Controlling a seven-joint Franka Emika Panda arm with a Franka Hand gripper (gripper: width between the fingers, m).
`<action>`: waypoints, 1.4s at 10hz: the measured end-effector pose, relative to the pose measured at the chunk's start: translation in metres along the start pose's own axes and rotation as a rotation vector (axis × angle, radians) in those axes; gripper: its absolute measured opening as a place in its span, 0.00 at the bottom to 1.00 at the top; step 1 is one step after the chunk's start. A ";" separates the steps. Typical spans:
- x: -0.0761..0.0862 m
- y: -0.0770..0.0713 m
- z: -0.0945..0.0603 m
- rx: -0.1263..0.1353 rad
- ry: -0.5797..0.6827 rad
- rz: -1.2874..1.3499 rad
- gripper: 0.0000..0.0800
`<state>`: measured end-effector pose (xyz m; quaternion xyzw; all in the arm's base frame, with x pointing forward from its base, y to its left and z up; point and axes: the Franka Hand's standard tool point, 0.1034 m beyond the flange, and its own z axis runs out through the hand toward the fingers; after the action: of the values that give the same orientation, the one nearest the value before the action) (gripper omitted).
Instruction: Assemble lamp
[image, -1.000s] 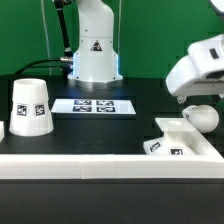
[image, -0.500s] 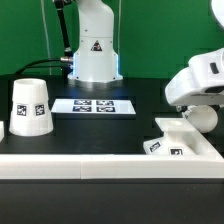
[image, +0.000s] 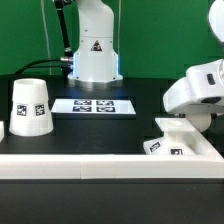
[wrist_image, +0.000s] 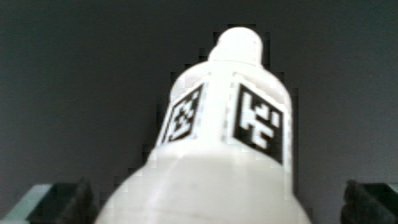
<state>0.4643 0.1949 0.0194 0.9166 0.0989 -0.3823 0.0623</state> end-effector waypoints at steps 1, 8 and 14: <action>0.002 0.000 0.001 0.000 0.005 0.000 0.87; 0.006 0.007 -0.001 0.014 0.019 0.002 0.72; -0.040 0.068 -0.051 0.082 -0.001 -0.062 0.72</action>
Offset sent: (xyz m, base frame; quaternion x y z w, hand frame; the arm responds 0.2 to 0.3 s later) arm 0.0033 -0.0005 -0.0036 0.0059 0.0065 -0.0034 1.0000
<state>0.4879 0.1330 0.0861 0.9147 0.1113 -0.3882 0.0130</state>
